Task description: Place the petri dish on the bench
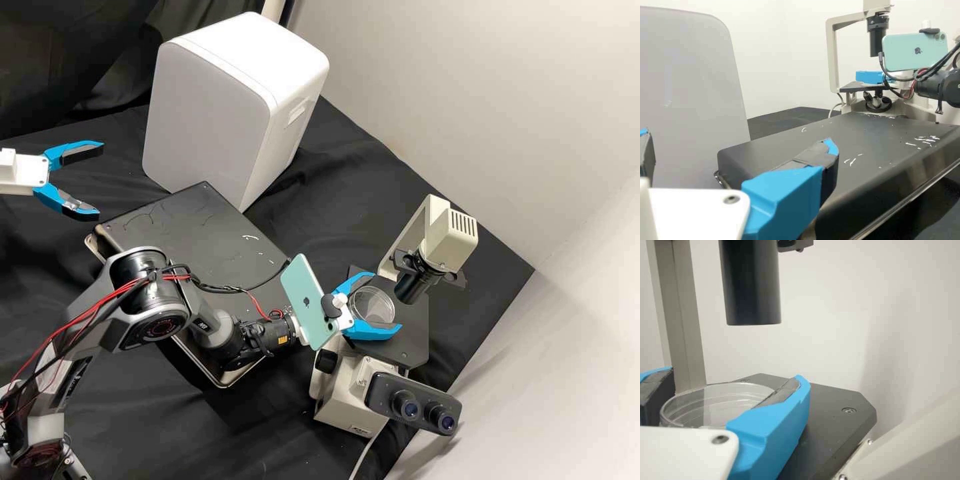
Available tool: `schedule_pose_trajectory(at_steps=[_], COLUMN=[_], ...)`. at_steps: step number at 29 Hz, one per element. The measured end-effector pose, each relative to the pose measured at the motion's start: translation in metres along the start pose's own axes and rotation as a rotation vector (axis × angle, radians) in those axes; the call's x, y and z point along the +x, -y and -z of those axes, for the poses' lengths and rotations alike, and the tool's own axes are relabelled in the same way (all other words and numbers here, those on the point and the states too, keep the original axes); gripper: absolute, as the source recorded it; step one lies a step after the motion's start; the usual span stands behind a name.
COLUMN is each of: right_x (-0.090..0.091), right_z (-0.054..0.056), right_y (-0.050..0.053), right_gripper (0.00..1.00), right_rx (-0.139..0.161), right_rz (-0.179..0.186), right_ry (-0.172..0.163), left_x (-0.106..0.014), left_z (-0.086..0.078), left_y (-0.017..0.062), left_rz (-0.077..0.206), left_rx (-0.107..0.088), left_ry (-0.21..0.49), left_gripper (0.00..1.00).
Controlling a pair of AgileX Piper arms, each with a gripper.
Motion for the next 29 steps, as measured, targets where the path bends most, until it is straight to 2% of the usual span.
schedule_pose_trajectory(at_steps=[14, 20, 25, 29], right_x=[0.0, -0.009, -0.018, -0.024], right_z=[0.0, 0.002, 0.004, 0.006], right_y=[0.0, 0.001, 0.0, -0.001], right_gripper=[0.0, 0.0, 0.0, 0.0], right_rx=[0.0, -0.006, 0.016, 0.015], right_rz=[0.0, 0.019, 0.032, 0.039], right_ry=[0.0, -0.013, -0.013, -0.014], left_x=[0.0, 0.0, 0.0, 0.0], left_z=[0.0, 0.0, 0.0, 0.0], left_y=[0.0, 0.0, 0.0, 0.0], left_rz=[0.0, 0.0, 0.0, 0.0], left_rx=[0.0, 0.0, 0.0, 0.0], left_ry=[0.0, 0.0, 0.0, 0.0], left_gripper=[1.0, 1.0, 1.0, 1.0])
